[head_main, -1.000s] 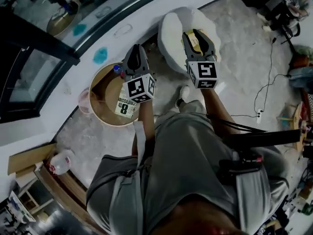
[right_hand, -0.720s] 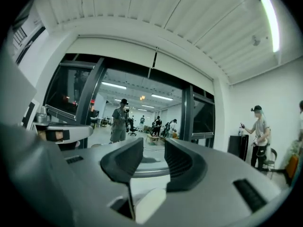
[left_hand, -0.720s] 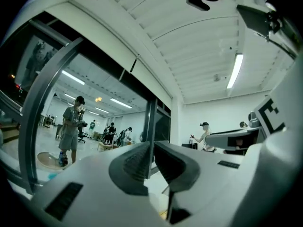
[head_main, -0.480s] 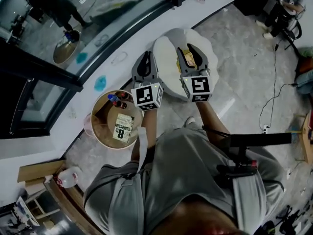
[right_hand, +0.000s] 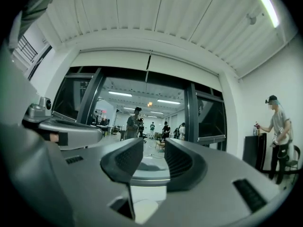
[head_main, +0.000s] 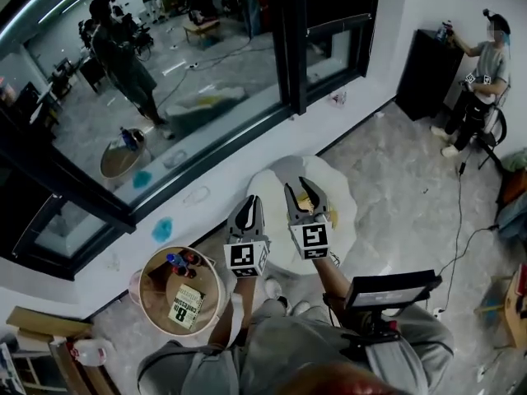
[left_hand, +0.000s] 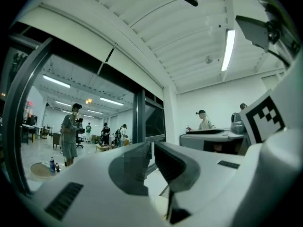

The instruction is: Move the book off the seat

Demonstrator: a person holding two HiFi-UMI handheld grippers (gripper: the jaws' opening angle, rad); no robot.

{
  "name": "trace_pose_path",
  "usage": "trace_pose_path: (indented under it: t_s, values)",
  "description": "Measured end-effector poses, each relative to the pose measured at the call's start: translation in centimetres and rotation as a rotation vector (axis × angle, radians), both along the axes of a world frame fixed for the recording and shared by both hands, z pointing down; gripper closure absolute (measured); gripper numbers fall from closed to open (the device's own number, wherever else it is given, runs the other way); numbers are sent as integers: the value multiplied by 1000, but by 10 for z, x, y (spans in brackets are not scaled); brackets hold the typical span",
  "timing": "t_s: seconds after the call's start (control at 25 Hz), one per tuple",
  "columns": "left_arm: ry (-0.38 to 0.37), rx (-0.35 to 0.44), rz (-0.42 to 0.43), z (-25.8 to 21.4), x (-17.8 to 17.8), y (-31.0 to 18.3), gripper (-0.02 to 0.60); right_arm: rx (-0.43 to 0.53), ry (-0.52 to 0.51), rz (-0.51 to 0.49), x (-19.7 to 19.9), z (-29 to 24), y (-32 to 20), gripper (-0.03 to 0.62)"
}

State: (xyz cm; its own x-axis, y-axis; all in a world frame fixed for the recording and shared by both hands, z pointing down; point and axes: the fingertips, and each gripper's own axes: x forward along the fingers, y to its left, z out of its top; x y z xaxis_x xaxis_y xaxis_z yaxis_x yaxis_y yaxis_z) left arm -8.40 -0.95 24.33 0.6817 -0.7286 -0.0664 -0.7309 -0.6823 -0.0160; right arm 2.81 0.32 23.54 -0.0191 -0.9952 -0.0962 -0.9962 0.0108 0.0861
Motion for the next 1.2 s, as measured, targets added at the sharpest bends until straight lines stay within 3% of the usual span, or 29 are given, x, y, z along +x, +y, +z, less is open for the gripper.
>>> trace_pose_path:
  t_s: [0.32, 0.52, 0.72, 0.88, 1.0, 1.2]
  values:
    - [115, 18, 30, -6, 78, -86, 555, -24, 76, 37, 69, 1, -60, 447]
    - [187, -4, 23, 0, 107, -146, 555, -56, 145, 48, 101, 6, -114, 447]
    - [170, -25, 40, 16, 149, -208, 554, -74, 119, 59, 144, 17, -179, 447]
    - [171, -26, 25, 5, 139, -217, 554, -78, 101, 57, 140, 14, -188, 447]
    - [175, -10, -3, 2, 135, -222, 554, -71, 106, 21, 135, 14, -198, 447]
    - [153, -5, -107, 14, 171, -255, 554, -58, 93, -88, 170, 29, -245, 447]
